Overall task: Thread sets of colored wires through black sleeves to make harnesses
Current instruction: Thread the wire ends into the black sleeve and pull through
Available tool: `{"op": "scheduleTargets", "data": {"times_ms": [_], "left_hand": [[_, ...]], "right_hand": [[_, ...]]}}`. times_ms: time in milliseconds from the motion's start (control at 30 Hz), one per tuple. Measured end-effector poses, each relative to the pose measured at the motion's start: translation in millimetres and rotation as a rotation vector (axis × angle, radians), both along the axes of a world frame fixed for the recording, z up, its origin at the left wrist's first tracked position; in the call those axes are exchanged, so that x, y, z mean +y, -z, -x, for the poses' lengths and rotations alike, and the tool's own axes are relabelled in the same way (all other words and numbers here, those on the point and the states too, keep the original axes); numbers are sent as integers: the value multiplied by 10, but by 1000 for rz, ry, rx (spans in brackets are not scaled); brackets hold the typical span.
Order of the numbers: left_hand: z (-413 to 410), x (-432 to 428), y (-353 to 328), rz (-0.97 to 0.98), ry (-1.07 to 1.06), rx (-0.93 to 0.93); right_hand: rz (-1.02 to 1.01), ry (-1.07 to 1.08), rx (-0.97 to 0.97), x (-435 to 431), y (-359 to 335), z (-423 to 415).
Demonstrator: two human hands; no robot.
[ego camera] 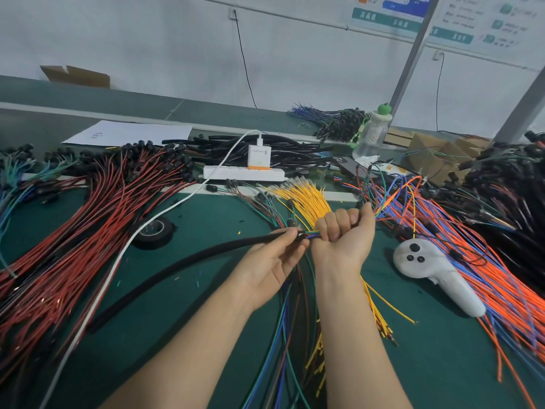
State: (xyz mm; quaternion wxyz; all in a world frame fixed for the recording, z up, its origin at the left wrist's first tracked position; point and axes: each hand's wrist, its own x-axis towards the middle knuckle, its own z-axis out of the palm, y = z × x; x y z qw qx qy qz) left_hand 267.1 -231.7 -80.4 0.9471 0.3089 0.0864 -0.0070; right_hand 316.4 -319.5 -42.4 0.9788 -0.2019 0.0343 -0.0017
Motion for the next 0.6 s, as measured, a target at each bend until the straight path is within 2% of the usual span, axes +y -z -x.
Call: {"op": "scheduleTargets", "data": {"times_ms": [300,500,600], "left_hand": [[4,18,-12,23,-29,29],[7,28,-29,118,-65,34],[-1,17,-19,72,-61,32]], "right_hand": [[-87,-52,23,22,58,12],[4,-68,-24,69,42,23],[22,-57,-28,77,39,22]]}}
